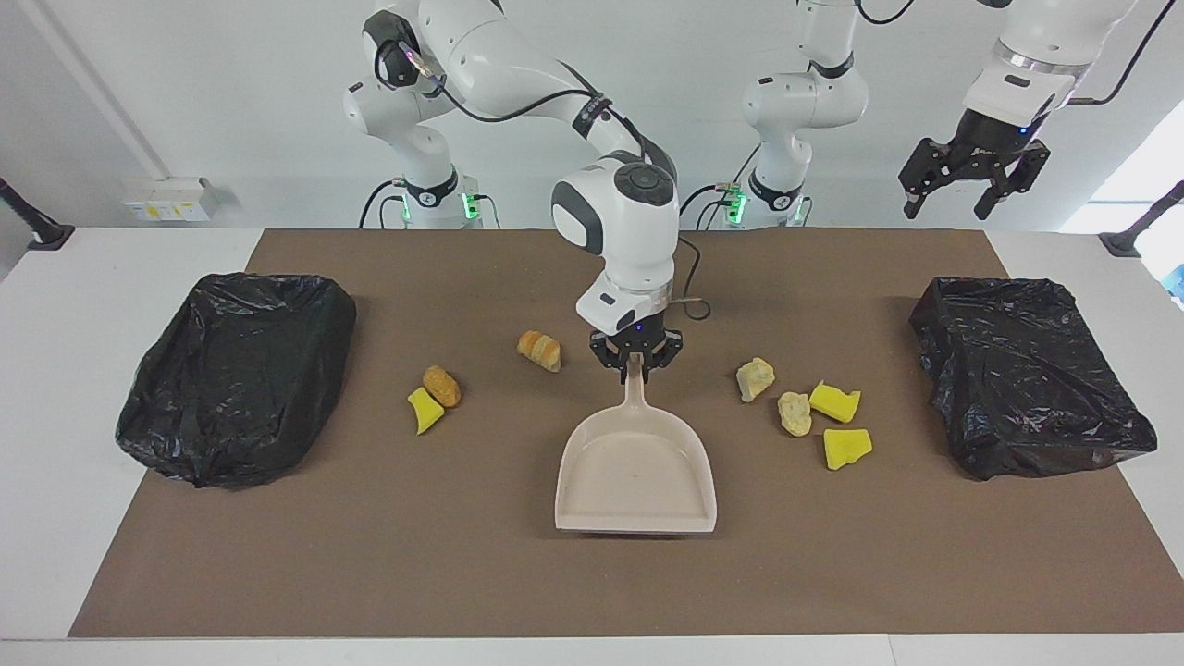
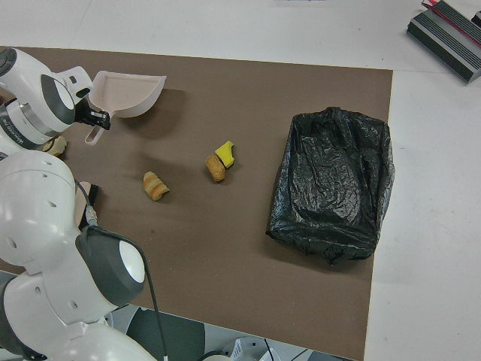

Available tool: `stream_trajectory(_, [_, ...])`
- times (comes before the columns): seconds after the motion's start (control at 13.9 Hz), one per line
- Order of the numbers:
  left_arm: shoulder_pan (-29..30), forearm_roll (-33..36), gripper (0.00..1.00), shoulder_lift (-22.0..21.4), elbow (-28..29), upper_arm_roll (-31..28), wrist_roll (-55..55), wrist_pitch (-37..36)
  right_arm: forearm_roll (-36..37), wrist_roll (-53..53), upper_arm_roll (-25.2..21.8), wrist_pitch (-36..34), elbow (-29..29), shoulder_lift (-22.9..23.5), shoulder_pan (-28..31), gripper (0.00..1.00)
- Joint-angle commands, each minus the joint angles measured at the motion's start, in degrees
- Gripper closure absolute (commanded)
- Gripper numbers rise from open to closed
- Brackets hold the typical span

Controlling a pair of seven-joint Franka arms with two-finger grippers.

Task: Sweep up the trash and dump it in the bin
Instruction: 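Grasp the beige dustpan handle with the right gripper and lift it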

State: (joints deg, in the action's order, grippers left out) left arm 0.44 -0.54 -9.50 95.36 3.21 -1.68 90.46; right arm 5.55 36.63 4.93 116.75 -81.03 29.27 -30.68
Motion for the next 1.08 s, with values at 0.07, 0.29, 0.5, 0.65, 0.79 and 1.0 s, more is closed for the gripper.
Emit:
stream_trajectory(0.07, [0.2, -0.8, 0.00, -0.6, 0.0, -0.1, 0.4, -3.3, -5.2, -15.0, 0.6, -7.3, -2.1, -5.9, 4.8, 1.00])
stream_trajectory(0.29, [0.2, -0.8, 0.00, -0.6, -0.1, -0.1, 0.4, -4.1, -5.3, -28.2, 0.6, -11.4, -2.0, -8.7, 9.9, 1.00])
stream_trajectory(0.5, [0.2, -0.7, 0.00, -0.6, -0.1, -0.1, 0.4, -4.6, -5.3, -41.7, 0.6, -15.2, -2.1, -10.0, 14.1, 1.00])
stream_trajectory(0.65, [-0.2, -0.7, 0.00, -0.6, -0.2, 0.1, 1.5, -4.8, -5.3, -50.6, 0.6, -16.8, -2.5, -10.2, 16.3, 1.00])
stream_trajectory(0.79, [-0.8, -1.0, 0.00, -0.7, 0.2, 0.4, 1.9, -4.1, -5.2, -59.1, 0.6, -16.8, -4.5, -11.1, 17.7, 1.00])
stream_trajectory(1.0, [-6.9, -1.2, 0.00, -1.2, 3.7, 1.5, 2.0, -2.9, -4.3, -73.8, 0.4, -16.5, -8.1, -12.9, 17.7, 1.00])
